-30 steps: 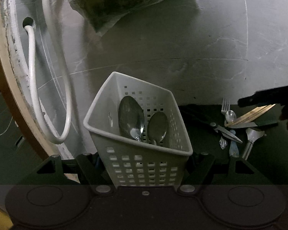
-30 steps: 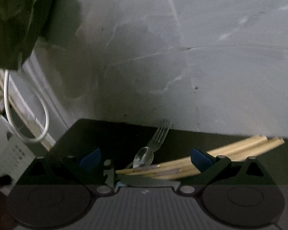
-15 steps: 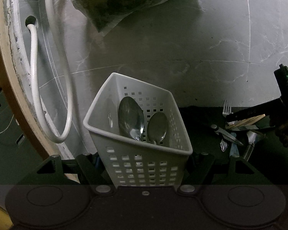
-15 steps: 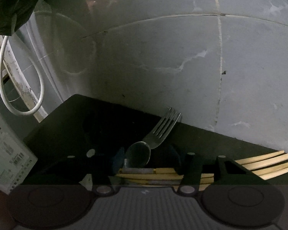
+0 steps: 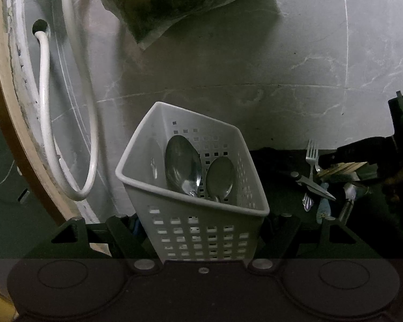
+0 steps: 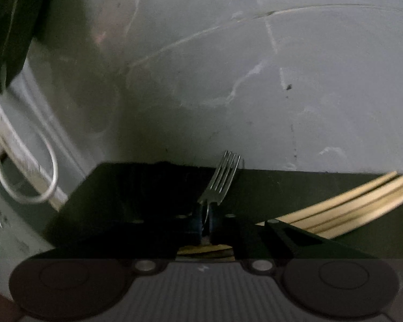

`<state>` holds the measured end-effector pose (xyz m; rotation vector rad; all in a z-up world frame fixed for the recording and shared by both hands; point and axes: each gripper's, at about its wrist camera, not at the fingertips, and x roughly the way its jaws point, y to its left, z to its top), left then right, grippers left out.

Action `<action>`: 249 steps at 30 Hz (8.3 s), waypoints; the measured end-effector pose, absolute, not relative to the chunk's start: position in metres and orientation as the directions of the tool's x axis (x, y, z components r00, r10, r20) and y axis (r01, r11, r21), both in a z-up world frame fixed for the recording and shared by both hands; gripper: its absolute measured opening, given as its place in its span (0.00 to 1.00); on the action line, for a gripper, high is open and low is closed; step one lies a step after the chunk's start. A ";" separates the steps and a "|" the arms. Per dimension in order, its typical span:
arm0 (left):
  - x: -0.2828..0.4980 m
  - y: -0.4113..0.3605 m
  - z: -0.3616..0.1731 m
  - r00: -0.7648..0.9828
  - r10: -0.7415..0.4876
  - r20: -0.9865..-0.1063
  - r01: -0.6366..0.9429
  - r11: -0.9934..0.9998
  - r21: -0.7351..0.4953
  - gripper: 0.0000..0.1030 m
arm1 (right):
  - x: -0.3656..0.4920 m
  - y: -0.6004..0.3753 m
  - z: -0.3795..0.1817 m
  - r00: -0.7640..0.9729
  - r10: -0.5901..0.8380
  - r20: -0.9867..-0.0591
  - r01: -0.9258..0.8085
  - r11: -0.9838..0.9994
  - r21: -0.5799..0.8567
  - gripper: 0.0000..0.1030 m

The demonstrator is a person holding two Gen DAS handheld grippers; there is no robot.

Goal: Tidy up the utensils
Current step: 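Move the right tool back to the pile and grasp the blue-handled utensil, then carry the blue-handled utensil over the holder and open the right tool, then return the right tool to the pile and grasp a silver fork, then lift the fork over the holder and open the right tool to drop it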

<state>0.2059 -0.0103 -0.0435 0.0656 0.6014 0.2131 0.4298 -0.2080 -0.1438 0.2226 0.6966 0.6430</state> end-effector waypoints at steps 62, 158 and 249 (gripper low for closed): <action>0.174 0.032 -0.048 0.848 -0.048 -0.528 0.123 0.986 0.108 0.75 | 0.190 -0.080 0.011 0.586 0.753 -0.299 -0.780 0.624 0.042 0.04; 0.190 0.001 -0.045 0.808 0.143 -0.572 -0.064 0.986 0.157 0.77 | 0.428 -0.218 -0.120 0.652 0.547 -0.525 -0.380 0.835 0.399 0.02; 0.151 0.050 -0.051 0.828 -0.217 -0.518 0.348 0.922 0.170 0.77 | 0.112 -0.071 0.018 0.829 0.513 -0.221 -0.544 0.831 -0.112 0.03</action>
